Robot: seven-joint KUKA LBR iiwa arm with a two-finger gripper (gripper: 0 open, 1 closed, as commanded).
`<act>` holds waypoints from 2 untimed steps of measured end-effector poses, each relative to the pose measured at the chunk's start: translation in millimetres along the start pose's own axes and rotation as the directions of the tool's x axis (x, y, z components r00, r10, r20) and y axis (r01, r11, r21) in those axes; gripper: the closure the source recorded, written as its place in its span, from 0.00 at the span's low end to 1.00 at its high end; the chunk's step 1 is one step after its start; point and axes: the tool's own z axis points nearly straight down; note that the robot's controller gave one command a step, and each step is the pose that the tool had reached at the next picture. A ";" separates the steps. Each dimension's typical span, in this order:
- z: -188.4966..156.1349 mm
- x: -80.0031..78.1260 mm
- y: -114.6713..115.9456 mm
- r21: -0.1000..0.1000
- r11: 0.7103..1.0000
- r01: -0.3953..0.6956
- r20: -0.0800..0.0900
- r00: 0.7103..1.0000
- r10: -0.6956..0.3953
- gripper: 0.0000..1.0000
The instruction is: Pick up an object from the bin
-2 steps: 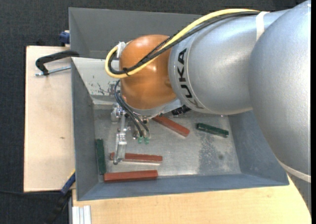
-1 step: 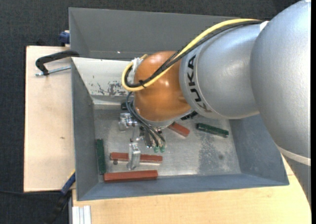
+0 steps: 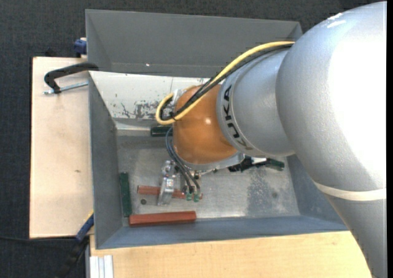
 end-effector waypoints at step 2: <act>0.0 -0.1 -0.1 0.000 1.000 0.000 0.000 1.000 0.000 1.00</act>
Offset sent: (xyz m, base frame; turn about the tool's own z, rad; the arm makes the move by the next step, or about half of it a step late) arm 0.0000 0.0000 0.0000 0.0000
